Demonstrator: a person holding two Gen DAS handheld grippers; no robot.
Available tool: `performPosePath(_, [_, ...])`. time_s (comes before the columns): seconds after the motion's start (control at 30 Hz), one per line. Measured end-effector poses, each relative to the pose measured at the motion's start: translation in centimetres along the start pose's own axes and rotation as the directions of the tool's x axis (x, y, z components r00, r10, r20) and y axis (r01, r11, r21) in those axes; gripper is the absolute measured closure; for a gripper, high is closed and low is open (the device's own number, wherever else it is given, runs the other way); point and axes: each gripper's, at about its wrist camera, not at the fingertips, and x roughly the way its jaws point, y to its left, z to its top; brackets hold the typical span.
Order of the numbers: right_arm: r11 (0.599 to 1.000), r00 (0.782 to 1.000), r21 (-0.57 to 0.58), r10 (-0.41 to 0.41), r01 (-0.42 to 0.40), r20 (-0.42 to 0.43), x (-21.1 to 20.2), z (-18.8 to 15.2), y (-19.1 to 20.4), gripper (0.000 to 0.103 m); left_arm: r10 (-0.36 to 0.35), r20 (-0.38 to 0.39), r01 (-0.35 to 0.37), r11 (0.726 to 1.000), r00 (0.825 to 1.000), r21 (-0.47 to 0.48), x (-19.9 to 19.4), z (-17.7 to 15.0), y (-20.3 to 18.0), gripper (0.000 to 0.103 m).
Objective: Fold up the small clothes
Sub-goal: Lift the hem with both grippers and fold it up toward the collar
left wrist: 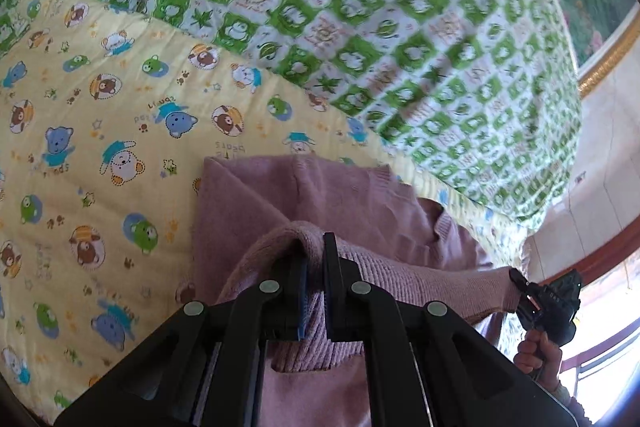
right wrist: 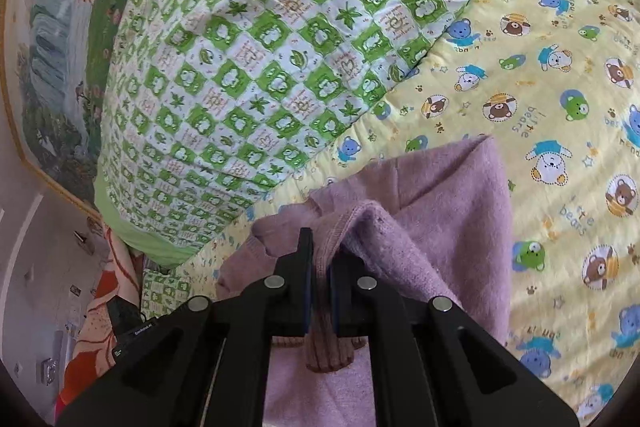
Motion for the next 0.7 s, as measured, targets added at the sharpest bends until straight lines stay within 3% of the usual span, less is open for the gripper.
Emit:
performPosePath(0.37, [0.990,0.991,0.055,-0.126,0.129,-0.039,4.8,0.7,-4.3,0.093,0.074,-0.062,-0.076,0.997,0.995,-0.034,5.6,0.7,1.7,0.097])
performPosePath(0.4, [0.989,0.990,0.057,-0.134,0.137,-0.041,4.9,0.7,-4.3,0.092,0.077,-0.066,-0.079,0.996,0.995,-0.037,5.5,0.7,1.7,0.095])
performPosePath(0.47, [0.988,0.989,0.061,-0.142,0.145,-0.041,4.8,0.9,-4.2,0.090,0.049,-0.074,-0.053,0.998,0.996,-0.041,5.0,0.7,1.4,0.081])
performPosePath(0.57, [0.988,0.989,0.058,-0.143,0.144,-0.021,3.9,1.0,-3.4,0.073,0.036,-0.047,-0.037,0.999,0.998,-0.021,3.1,0.2,0.6,0.059])
performPosePath(0.63, [0.987,0.988,0.057,-0.152,0.150,0.030,2.5,1.0,-2.7,0.047,0.035,-0.030,-0.035,0.999,0.999,0.014,1.7,-0.4,-0.2,0.056])
performPosePath(0.7, [0.989,0.987,0.051,-0.141,0.138,0.071,0.9,1.0,-2.1,0.044,0.009,-0.023,-0.008,0.999,1.000,0.048,0.2,-1.2,-1.1,0.057])
